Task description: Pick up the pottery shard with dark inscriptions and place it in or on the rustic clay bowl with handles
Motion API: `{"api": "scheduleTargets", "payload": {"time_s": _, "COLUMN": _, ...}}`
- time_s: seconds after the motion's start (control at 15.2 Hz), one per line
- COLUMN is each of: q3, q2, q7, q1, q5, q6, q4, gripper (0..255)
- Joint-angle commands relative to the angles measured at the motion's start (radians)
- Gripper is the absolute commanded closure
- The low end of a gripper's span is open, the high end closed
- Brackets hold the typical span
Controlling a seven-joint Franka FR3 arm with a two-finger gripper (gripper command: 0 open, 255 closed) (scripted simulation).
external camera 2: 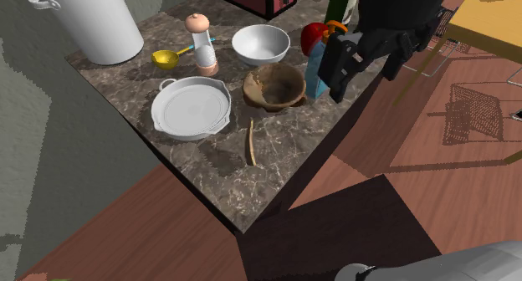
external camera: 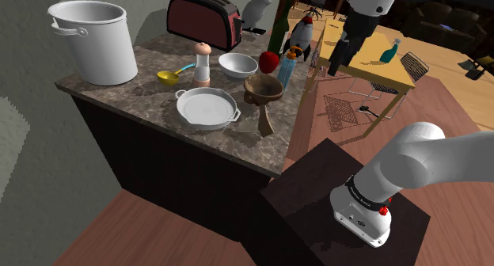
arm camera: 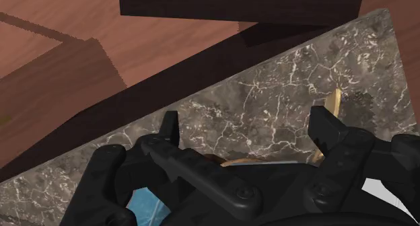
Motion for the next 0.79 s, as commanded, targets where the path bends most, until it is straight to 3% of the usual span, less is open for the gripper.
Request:
{"api": "scheduleTargets", "payload": {"time_s": 0.0, "q3": 0.000, "q2": 0.000, "q7": 0.000, "q1": 0.000, "q5": 0.000, "q6": 0.000, "q4": 0.000, "gripper": 0}}
{"api": "scheduleTargets", "payload": {"time_s": 0.73, "q3": 0.049, "q2": 0.216, "q7": 0.171, "q1": 0.043, "q5": 0.235, "q6": 0.315, "q4": -0.127, "gripper": 0}}
